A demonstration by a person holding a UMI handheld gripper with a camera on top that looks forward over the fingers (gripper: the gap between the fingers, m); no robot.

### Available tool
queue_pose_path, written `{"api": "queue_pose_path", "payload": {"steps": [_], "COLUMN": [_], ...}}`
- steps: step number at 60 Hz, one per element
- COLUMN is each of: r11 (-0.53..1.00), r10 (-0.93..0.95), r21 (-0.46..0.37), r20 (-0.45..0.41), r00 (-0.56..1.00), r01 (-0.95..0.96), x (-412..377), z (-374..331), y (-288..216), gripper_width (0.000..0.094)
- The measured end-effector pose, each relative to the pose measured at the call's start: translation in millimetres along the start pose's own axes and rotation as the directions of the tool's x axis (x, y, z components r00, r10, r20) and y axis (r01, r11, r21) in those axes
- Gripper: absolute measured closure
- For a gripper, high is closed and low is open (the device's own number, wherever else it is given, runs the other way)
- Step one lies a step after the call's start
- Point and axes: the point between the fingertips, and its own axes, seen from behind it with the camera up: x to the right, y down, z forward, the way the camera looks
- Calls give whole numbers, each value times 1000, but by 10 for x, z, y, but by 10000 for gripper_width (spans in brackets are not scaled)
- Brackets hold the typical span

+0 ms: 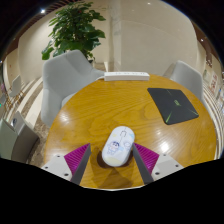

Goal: Arrange mouse

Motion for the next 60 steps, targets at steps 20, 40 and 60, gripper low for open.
{"api": "queue_pose_path", "payload": {"steps": [20, 40, 60], "r11": [997, 994, 982], "r10": [-80, -108, -59], "r21": [14, -2, 180], "r20": [43, 75, 9], "r00": [996, 991, 998], "r01": [80, 109, 56], "x": [-167, -174, 872], "z": [256, 173, -130], "y": [-270, -292, -1813], "gripper_width": [244, 569, 572]}}
